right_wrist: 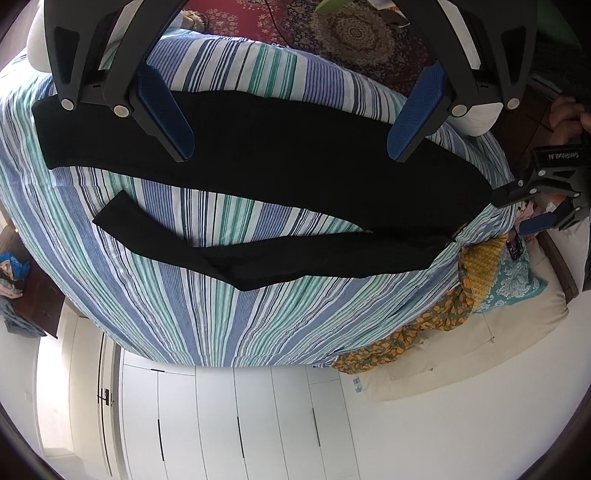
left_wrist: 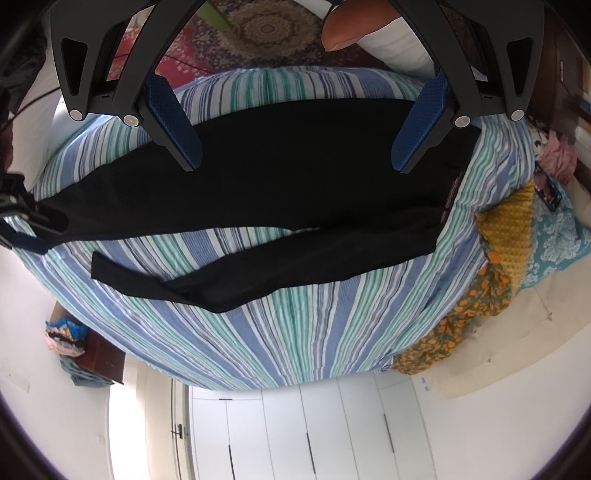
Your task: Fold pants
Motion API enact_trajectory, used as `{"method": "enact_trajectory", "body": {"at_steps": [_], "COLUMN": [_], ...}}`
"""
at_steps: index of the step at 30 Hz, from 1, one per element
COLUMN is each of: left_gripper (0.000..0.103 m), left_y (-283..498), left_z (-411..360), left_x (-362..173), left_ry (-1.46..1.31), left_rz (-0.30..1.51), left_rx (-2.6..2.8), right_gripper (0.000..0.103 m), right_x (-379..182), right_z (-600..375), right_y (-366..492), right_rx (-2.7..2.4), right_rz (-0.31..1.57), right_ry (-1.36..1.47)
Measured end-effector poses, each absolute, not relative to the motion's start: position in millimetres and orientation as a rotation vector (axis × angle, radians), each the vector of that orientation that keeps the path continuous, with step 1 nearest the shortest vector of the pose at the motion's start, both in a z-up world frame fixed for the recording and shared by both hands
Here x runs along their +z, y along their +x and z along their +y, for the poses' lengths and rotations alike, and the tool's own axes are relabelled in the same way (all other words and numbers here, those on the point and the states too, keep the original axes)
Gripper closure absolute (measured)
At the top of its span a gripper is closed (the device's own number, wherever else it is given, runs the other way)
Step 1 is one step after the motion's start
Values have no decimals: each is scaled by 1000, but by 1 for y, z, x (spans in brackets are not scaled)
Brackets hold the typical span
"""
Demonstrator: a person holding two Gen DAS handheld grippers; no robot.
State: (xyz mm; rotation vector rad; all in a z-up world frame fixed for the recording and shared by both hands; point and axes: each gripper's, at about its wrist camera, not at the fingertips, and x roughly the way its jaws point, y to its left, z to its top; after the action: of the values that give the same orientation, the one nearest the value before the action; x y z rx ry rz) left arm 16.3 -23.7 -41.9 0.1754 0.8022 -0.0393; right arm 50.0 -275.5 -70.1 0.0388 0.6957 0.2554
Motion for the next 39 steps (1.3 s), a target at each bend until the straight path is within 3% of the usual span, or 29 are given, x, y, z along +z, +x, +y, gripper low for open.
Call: {"method": "enact_trajectory", "body": {"at_steps": [4, 7, 11, 14, 15, 16, 18, 22, 23, 24, 25, 26, 30, 32, 34, 39], "left_gripper": [0, 0, 0, 0, 0, 0, 0, 0, 0, 0, 0, 0, 0, 0, 0, 0], "left_y": [26, 34, 49, 63, 67, 71, 78, 97, 103, 107, 110, 113, 124, 130, 133, 135], "left_z": [-26, -24, -27, -34, -37, -39, -42, -48, -50, -53, -56, -58, -56, -53, -50, -51], "left_x": [-44, -49, -61, -72, -75, -76, -74, -75, -76, -77, -77, -77, -83, -93, -100, -107], "left_ry": [184, 169, 168, 190, 201, 210, 211, 172, 170, 173, 176, 177, 154, 137, 129, 132], "left_rz": [804, 829, 884, 921, 931, 936, 930, 947, 954, 957, 953, 945, 952, 991, 1019, 1035], "left_rx": [-25, -12, -13, -21, -20, -17, -16, -34, -39, -43, -45, -46, -39, -36, -26, 0], "right_gripper": [0, 0, 5, 14, 27, 63, 99, 98, 92, 62, 21, 12, 13, 18, 30, 36], "right_x": [-88, -123, -179, -208, -213, -214, -200, -107, -88, -77, -72, -71, -85, -109, -145, -209], "right_z": [-338, -402, -434, -436, -438, -443, -457, -492, -506, -520, -535, -550, -603, -627, -645, -659], "right_y": [121, 193, 245, 271, 281, 293, 320, 384, 407, 431, 454, 472, 481, 464, 449, 418], "right_rx": [161, -34, -67, -63, -75, -79, -71, -146, -156, -162, -196, -243, -350, -309, -283, -306], "right_rz": [696, 827, 939, 959, 955, 967, 1004, 876, 874, 898, 931, 950, 939, 959, 1014, 1005], "right_ry": [15, -70, -225, -314, -343, -352, -325, -333, -300, -261, -235, -213, -61, 150, 362, 679]}}
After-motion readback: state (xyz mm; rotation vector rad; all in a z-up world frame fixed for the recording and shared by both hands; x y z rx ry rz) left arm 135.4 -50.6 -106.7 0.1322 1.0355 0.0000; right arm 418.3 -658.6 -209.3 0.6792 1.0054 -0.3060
